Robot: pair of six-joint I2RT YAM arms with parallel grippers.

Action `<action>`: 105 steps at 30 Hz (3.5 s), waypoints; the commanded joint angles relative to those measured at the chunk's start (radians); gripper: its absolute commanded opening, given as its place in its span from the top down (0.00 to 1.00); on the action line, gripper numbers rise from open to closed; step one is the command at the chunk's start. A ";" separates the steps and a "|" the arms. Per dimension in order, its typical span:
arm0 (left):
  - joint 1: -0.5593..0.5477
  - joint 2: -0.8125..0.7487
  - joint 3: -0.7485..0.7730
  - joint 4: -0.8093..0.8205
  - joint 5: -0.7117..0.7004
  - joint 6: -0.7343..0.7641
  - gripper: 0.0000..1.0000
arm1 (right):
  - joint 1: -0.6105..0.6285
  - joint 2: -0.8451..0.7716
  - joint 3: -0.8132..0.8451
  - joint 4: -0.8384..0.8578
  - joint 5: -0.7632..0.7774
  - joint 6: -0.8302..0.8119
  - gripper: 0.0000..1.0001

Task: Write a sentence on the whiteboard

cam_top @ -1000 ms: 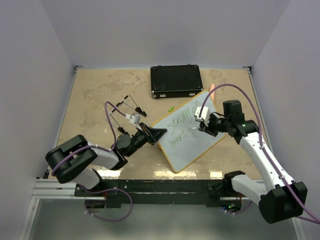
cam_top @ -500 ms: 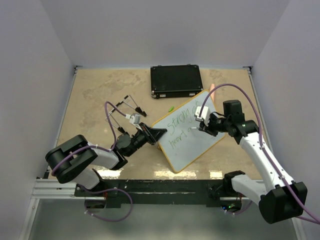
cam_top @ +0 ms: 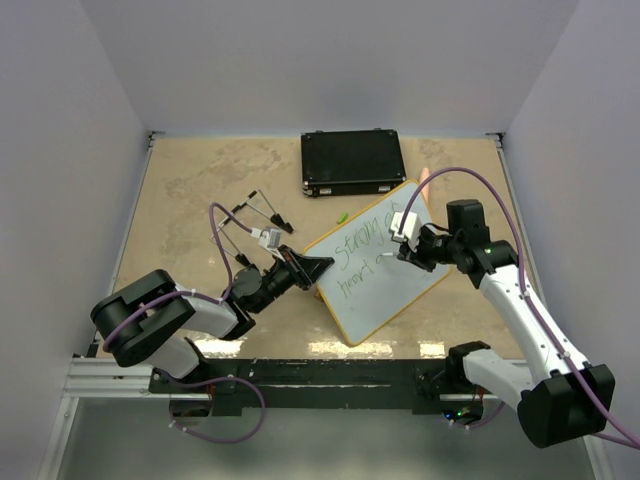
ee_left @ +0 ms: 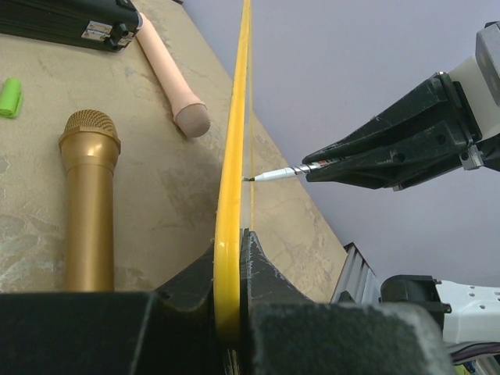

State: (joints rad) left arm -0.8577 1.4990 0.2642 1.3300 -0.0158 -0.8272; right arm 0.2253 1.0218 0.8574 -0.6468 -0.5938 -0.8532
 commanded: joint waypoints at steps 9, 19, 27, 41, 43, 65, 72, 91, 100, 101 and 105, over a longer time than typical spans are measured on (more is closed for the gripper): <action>-0.001 0.023 -0.003 -0.002 0.028 0.112 1.00 | 0.000 0.014 -0.008 -0.053 0.002 -0.060 1.00; -0.001 0.024 -0.002 -0.002 0.031 0.114 1.00 | 0.000 -0.011 -0.023 -0.062 0.040 -0.055 1.00; -0.001 0.020 0.001 -0.009 0.033 0.114 1.00 | 0.002 -0.052 0.022 0.001 0.025 0.006 1.00; -0.003 0.026 0.004 -0.008 0.034 0.115 1.00 | 0.000 -0.017 0.065 0.085 -0.020 0.055 1.00; -0.001 0.029 0.007 -0.008 0.034 0.115 1.00 | 0.000 -0.017 0.068 0.090 -0.024 0.059 1.00; -0.001 0.033 0.000 0.003 0.034 0.114 1.00 | 0.002 0.006 0.040 0.049 0.015 0.043 1.00; -0.003 0.032 -0.002 0.003 0.034 0.112 1.00 | 0.002 -0.006 0.022 0.024 0.031 0.028 1.00; -0.003 0.026 -0.002 0.000 0.033 0.112 1.00 | 0.000 -0.049 -0.032 -0.024 0.072 0.003 1.00; -0.001 0.023 0.000 -0.003 0.034 0.115 1.00 | 0.002 -0.052 -0.035 -0.014 0.085 0.009 1.00; -0.001 0.023 0.000 -0.003 0.036 0.114 1.00 | 0.000 -0.054 -0.029 -0.014 0.081 0.011 1.00; -0.001 0.021 0.000 -0.006 0.034 0.115 1.00 | -0.001 -0.061 -0.011 -0.005 0.052 0.020 1.00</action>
State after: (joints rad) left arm -0.8562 1.5097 0.2695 1.3346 -0.0116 -0.8276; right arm 0.2253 0.9852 0.8249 -0.6727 -0.5190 -0.8368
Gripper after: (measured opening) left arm 0.087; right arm 0.131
